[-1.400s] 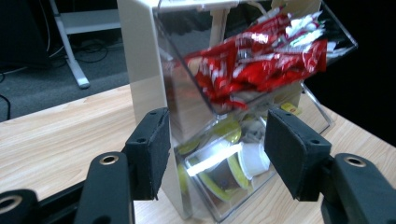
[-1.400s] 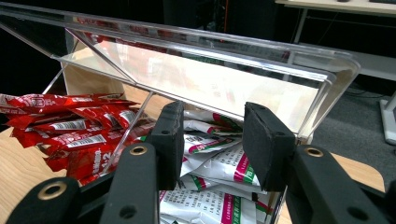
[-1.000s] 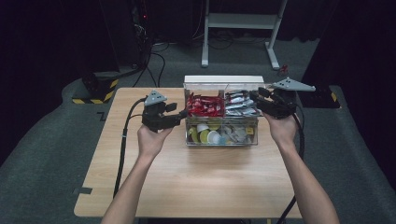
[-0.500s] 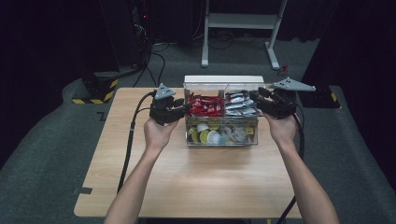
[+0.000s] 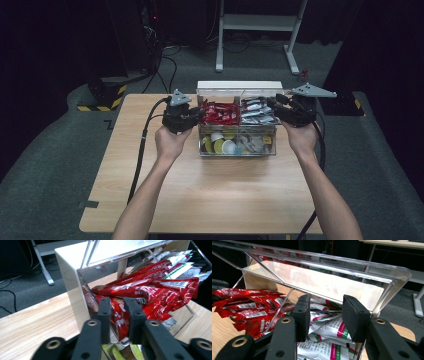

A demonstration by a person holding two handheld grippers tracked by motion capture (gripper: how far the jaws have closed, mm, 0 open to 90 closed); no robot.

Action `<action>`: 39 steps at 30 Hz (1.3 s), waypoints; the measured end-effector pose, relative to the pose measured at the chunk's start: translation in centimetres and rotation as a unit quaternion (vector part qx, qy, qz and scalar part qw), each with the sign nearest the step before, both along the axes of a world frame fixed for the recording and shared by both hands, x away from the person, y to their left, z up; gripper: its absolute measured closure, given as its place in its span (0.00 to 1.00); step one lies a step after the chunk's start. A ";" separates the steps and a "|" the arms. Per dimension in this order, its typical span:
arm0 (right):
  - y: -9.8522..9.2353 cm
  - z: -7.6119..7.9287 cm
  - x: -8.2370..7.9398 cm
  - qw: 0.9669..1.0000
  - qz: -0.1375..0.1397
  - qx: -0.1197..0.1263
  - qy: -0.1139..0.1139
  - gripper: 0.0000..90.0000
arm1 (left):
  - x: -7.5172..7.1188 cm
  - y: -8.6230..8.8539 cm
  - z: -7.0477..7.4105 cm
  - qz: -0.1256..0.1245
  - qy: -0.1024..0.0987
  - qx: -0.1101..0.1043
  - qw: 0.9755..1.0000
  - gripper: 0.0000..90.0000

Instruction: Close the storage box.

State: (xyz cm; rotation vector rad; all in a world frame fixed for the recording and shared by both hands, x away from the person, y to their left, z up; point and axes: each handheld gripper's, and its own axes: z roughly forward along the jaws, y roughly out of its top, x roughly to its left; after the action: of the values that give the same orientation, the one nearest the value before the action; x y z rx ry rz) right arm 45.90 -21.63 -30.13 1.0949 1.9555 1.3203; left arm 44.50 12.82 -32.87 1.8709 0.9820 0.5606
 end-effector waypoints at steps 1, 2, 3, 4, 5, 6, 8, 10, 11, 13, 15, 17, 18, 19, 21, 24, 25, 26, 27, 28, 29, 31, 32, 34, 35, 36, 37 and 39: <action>0.0 0.0 0.0 1.000 0.000 0.000 0.000 0.65 | 0.0 0.0 0.0 0.000 0.000 0.002 1.000 0.90; 0.0 0.0 0.0 1.000 -0.001 0.001 0.000 0.65 | 0.0 -0.1 0.0 0.000 -0.001 0.005 1.000 0.91; 0.0 0.0 0.0 1.000 0.000 0.000 0.001 0.65 | 0.0 0.0 0.1 -0.001 -0.001 0.005 1.000 0.93; 0.0 0.0 0.0 1.000 0.000 0.000 0.001 0.65 | 0.0 0.0 0.1 -0.001 -0.001 0.005 1.000 0.94; 0.0 0.0 0.0 1.000 0.000 0.000 0.001 0.65 | -0.1 0.1 0.1 -0.003 -0.002 0.004 1.000 0.94; 0.0 0.0 0.0 1.000 0.000 0.000 0.001 0.65 | -0.1 0.1 0.1 -0.004 -0.002 0.002 1.000 0.94; 0.0 0.0 0.0 1.000 0.000 0.000 0.000 0.65 | -0.2 0.3 0.3 -0.005 -0.005 -0.001 1.000 0.95; 0.0 0.0 0.0 1.000 0.000 0.001 0.001 0.65 | -0.4 0.4 0.5 -0.008 -0.009 -0.004 1.000 0.95; 0.0 0.0 0.0 1.000 0.001 0.001 0.000 0.65 | -0.5 0.5 0.6 -0.010 -0.009 -0.008 1.000 0.95; -0.1 0.0 0.0 1.000 0.002 0.001 0.001 0.65 | -0.7 0.9 0.8 -0.012 -0.011 -0.020 1.000 0.96; -0.1 0.0 0.0 1.000 0.002 0.001 0.001 0.65 | -0.8 1.1 0.9 -0.014 -0.013 -0.022 1.000 0.96; 0.0 -0.1 0.0 1.000 0.001 0.001 0.000 0.64 | -1.1 1.3 1.0 -0.018 -0.016 -0.031 0.999 0.96; 0.0 -0.1 -0.1 1.000 0.001 0.003 -0.002 0.64 | -1.3 1.5 1.1 -0.022 -0.018 -0.038 0.999 0.96; 0.0 -0.1 -0.1 1.000 0.001 0.003 -0.002 0.64 | -1.3 1.5 1.1 -0.022 -0.018 -0.038 0.999 0.96; 0.0 -0.2 -0.1 1.000 0.000 0.003 -0.003 0.64 | -1.8 1.9 1.3 -0.023 -0.025 -0.044 0.998 0.96; 0.0 -0.2 -0.1 1.000 0.000 0.004 -0.004 0.64 | -2.0 2.1 1.4 -0.024 -0.027 -0.047 0.998 0.96; 0.1 -0.2 0.0 1.000 0.000 0.003 -0.002 0.64 | -2.3 2.4 1.5 -0.028 -0.027 -0.055 0.998 0.96; 0.1 -0.2 0.0 1.000 0.000 0.003 -0.002 0.64 | -2.3 2.4 1.5 -0.028 -0.027 -0.055 0.998 0.96; 0.1 -0.2 0.0 1.000 -0.001 0.003 -0.001 0.64 | -2.5 2.6 1.6 -0.029 -0.029 -0.057 0.998 0.96; 0.1 -0.3 0.0 1.000 0.000 0.002 -0.002 0.63 | -2.6 2.8 1.7 -0.030 -0.032 -0.059 0.997 0.96; 0.1 -0.3 0.0 1.000 -0.001 0.002 -0.002 0.64 | -2.8 3.1 1.8 -0.032 -0.034 -0.066 0.997 0.96; 0.1 -0.2 0.0 1.000 -0.001 0.002 -0.002 0.64 | -3.0 3.3 1.9 -0.033 -0.033 -0.071 0.996 0.96; 0.1 -0.2 0.0 1.000 -0.001 0.002 0.000 0.63 | -3.1 3.5 1.9 -0.033 -0.035 -0.075 0.996 0.96; 0.1 -0.2 0.0 1.000 -0.001 0.001 -0.001 0.63 | -3.3 3.8 2.0 -0.034 -0.033 -0.081 0.996 0.96; 0.1 -0.3 0.0 1.000 -0.001 0.002 -0.002 0.63 | -3.4 4.0 2.0 -0.034 -0.033 -0.083 0.995 0.96; 0.1 -0.3 0.0 1.000 -0.001 0.003 -0.002 0.64 | -3.5 4.1 2.0 -0.035 -0.032 -0.085 0.995 0.96; 0.1 -0.2 0.0 1.000 0.000 0.002 0.000 0.63 | -3.6 4.2 2.0 -0.036 -0.032 -0.086 0.995 0.96; 0.1 -0.2 0.0 1.000 0.000 0.002 0.000 0.63 | -4.0 4.4 2.0 -0.037 -0.036 -0.086 0.995 0.96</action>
State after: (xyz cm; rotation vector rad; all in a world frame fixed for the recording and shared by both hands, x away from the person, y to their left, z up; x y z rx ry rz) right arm 45.93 -21.54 -30.33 1.0975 1.9535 1.3233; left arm 40.54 17.20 -30.86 1.7165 0.8816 0.4799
